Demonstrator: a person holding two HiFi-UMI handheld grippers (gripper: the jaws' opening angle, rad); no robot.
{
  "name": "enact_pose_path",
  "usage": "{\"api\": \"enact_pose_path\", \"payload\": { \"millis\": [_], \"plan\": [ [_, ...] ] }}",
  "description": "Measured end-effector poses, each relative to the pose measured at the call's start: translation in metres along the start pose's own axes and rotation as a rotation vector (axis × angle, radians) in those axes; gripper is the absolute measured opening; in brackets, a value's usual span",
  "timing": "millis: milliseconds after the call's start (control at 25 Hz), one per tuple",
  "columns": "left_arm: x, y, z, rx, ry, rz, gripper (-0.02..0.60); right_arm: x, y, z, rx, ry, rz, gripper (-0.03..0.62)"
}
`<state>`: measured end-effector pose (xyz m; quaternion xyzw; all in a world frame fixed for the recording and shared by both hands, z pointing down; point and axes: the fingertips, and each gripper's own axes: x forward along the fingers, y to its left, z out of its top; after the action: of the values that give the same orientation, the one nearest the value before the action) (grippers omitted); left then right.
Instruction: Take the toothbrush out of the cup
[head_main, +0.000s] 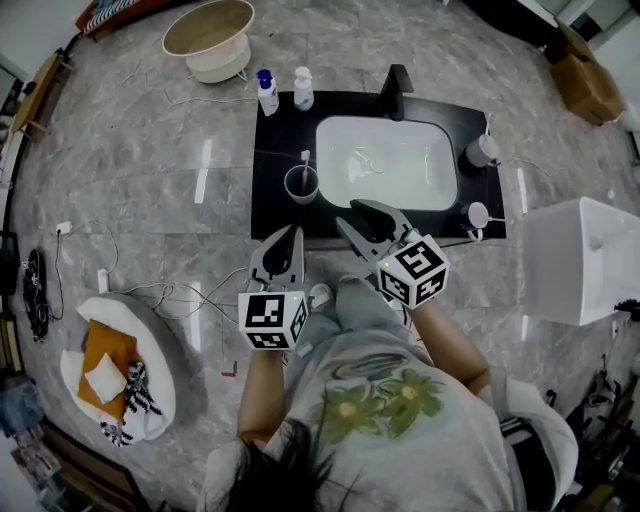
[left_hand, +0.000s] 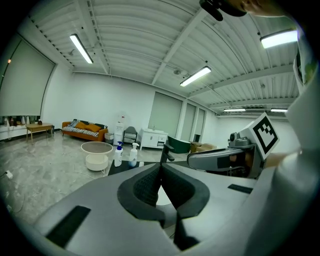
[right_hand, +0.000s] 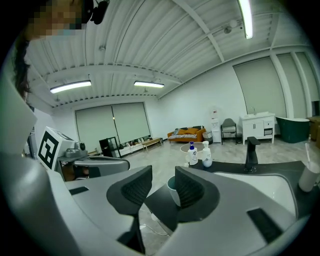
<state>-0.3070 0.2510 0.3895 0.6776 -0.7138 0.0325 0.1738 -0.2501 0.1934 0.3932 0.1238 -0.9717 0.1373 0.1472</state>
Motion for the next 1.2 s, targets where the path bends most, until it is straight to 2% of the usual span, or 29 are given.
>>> {"api": "enact_pose_path", "payload": {
  "millis": [480, 720, 1200],
  "plan": [
    [0.056, 0.051, 0.003, -0.035, 0.052, 0.039, 0.018, 0.077, -0.05, -0.002, 0.023, 0.1, 0.034, 0.126],
    [0.079, 0.076, 0.012, -0.015, 0.074, 0.062, 0.018, 0.117, -0.069, -0.012, 0.035, 0.163, 0.062, 0.126],
    [0.105, 0.11, -0.009, -0.06, 0.155, 0.072, 0.018, 0.182, -0.092, -0.042, 0.027, 0.276, 0.068, 0.126]
  ]
}}
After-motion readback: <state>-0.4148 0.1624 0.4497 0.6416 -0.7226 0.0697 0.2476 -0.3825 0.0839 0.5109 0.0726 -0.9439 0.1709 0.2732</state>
